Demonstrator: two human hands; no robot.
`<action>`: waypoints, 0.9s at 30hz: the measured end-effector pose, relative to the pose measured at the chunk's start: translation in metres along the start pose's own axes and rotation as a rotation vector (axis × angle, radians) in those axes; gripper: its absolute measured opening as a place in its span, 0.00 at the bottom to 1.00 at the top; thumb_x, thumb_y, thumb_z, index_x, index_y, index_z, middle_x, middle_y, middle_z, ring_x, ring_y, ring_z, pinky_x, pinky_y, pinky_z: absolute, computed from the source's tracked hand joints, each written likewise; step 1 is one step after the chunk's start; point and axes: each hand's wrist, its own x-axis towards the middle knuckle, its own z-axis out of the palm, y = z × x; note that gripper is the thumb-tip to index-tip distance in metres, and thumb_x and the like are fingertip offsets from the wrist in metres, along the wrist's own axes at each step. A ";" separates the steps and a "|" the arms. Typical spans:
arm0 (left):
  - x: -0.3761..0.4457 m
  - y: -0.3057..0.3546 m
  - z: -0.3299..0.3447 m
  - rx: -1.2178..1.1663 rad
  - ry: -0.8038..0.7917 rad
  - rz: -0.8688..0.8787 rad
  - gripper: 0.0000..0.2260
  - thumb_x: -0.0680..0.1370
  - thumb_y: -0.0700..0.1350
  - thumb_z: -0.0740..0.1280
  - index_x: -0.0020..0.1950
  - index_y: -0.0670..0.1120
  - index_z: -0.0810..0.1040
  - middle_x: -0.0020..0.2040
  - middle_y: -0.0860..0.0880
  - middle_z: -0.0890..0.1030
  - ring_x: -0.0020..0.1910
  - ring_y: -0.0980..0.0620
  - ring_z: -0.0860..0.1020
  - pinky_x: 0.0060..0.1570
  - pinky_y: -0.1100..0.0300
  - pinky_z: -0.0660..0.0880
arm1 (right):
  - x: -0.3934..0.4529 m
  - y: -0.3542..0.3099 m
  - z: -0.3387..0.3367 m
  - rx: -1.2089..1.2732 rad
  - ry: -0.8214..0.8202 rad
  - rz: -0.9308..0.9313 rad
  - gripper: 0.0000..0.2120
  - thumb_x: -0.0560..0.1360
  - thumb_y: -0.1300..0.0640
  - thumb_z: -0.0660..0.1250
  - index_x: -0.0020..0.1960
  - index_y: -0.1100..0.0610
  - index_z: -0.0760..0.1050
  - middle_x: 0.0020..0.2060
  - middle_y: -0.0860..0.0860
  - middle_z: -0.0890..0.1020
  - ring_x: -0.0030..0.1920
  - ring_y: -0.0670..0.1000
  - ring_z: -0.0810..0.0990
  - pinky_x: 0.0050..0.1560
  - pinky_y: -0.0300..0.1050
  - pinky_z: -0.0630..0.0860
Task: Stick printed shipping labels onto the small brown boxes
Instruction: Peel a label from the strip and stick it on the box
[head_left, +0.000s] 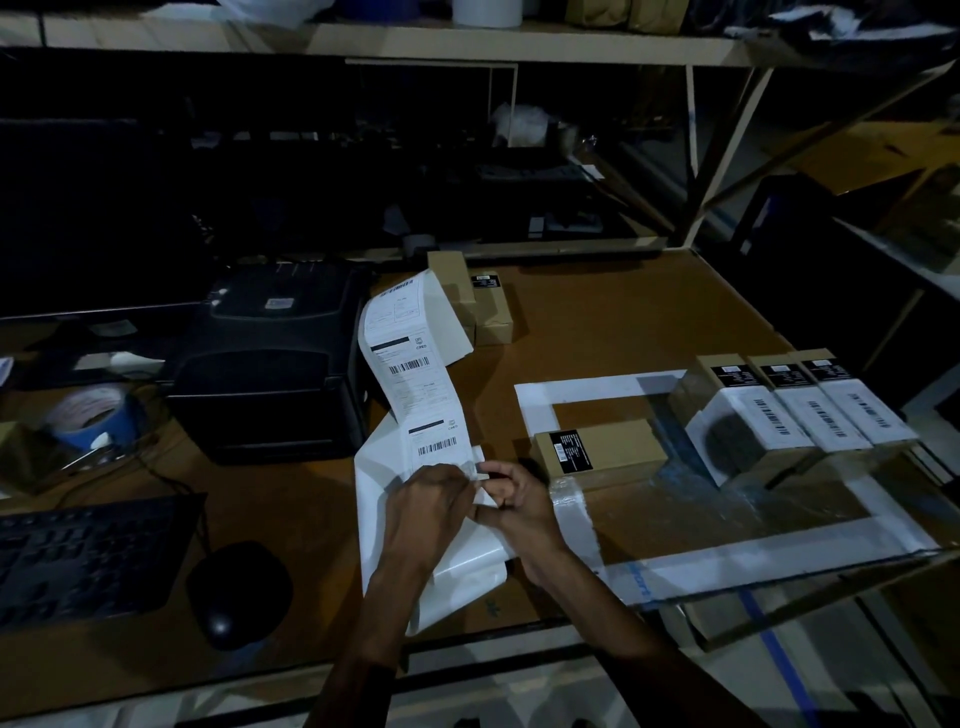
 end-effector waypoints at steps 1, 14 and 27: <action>-0.001 0.000 0.000 -0.021 -0.001 -0.023 0.08 0.76 0.47 0.69 0.42 0.47 0.85 0.44 0.49 0.86 0.40 0.49 0.83 0.41 0.57 0.80 | 0.000 0.000 0.000 0.004 -0.006 -0.002 0.26 0.68 0.73 0.76 0.62 0.57 0.76 0.47 0.53 0.87 0.47 0.49 0.86 0.45 0.40 0.79; 0.003 -0.002 -0.004 0.025 -0.008 0.001 0.09 0.78 0.46 0.64 0.42 0.45 0.83 0.42 0.47 0.85 0.38 0.48 0.83 0.37 0.56 0.80 | 0.005 0.004 -0.004 0.009 -0.052 0.010 0.30 0.69 0.74 0.74 0.66 0.53 0.75 0.52 0.56 0.86 0.56 0.57 0.84 0.57 0.55 0.81; 0.002 0.001 -0.006 0.095 -0.012 0.081 0.04 0.69 0.40 0.77 0.41 0.46 0.84 0.41 0.47 0.85 0.37 0.48 0.83 0.33 0.56 0.80 | 0.000 -0.003 -0.002 0.014 -0.025 -0.010 0.28 0.68 0.75 0.75 0.63 0.56 0.75 0.46 0.52 0.88 0.47 0.47 0.86 0.45 0.38 0.79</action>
